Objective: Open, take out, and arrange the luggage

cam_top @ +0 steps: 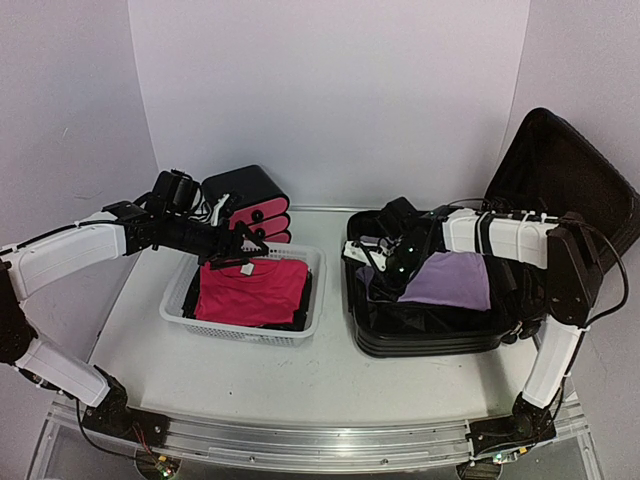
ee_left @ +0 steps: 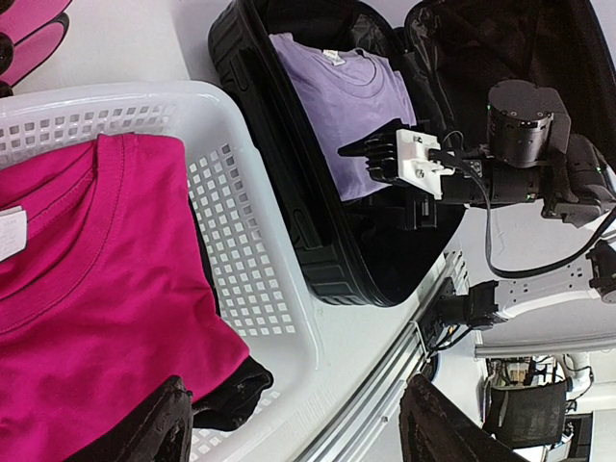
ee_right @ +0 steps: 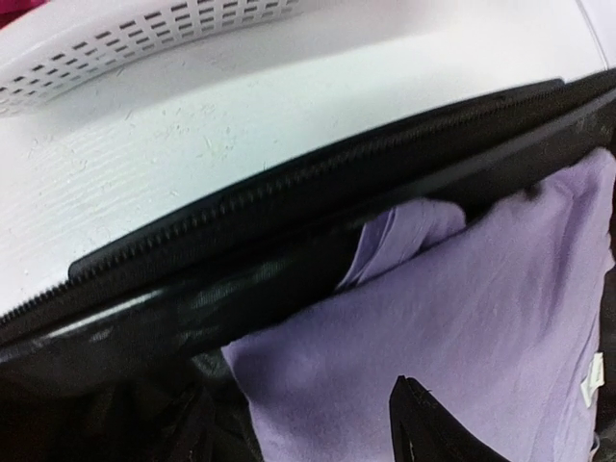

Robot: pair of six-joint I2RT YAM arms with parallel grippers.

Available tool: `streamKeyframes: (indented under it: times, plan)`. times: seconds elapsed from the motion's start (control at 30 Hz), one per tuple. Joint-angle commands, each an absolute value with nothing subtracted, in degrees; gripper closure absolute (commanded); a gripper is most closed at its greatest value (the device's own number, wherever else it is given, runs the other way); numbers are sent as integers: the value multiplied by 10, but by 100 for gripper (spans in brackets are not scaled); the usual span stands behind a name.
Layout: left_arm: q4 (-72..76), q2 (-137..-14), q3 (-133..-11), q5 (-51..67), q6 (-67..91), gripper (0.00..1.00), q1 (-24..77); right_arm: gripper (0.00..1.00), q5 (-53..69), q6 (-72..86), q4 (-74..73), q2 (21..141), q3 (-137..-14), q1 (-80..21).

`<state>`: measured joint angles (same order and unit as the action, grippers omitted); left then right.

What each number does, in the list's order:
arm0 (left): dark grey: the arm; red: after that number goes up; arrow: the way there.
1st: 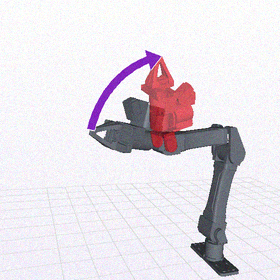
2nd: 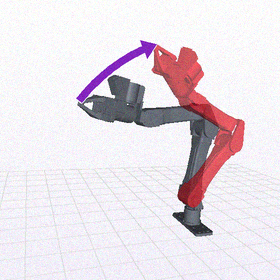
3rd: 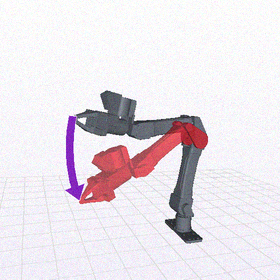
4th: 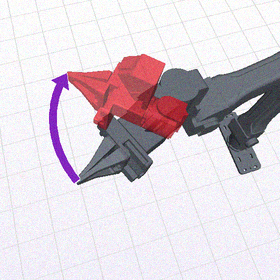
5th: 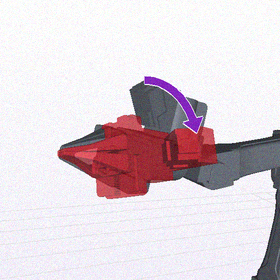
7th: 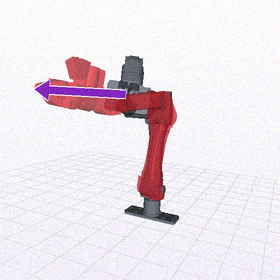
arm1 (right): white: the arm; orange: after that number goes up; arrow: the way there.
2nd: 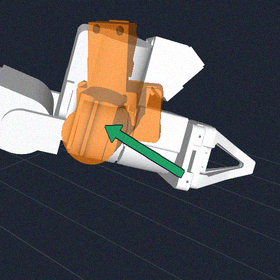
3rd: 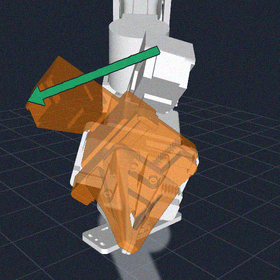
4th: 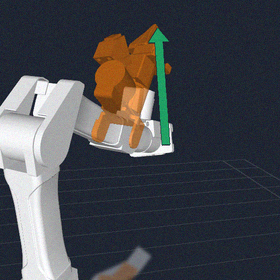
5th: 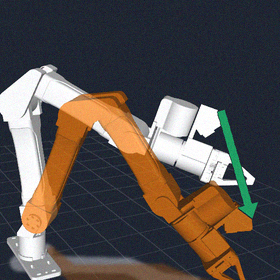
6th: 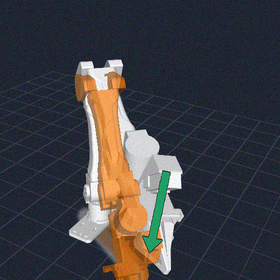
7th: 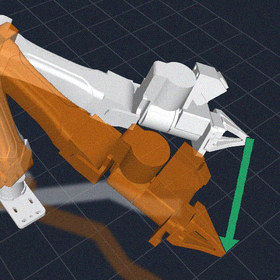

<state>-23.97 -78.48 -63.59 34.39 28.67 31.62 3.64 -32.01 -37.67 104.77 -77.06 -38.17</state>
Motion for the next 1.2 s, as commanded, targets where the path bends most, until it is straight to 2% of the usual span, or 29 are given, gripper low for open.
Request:
streamKeyframes:
  times: [0.0,0.13,0.6,0.73,0.93,1.03,1.17]
  plan:
    - [-216,-782,-643,353,290,26,319,36,47,-343,-338,1053,-769,-383]
    - [-216,-781,-644,354,292,26,319,28,62,-355,-343,1050,-769,-383]
    - [-215,-787,-654,363,299,26,321,31,35,-387,-363,1086,-781,-383]
    - [-215,-787,-655,361,301,26,322,41,18,-372,-335,1082,-774,-383]
    - [-214,-789,-656,361,305,26,324,63,4,-359,-310,1060,-763,-382]
    - [-213,-792,-657,361,310,26,327,78,17,-345,-309,1048,-762,-375]
    - [-201,-799,-659,364,336,26,328,85,45,-325,-304,1025,-751,-360]
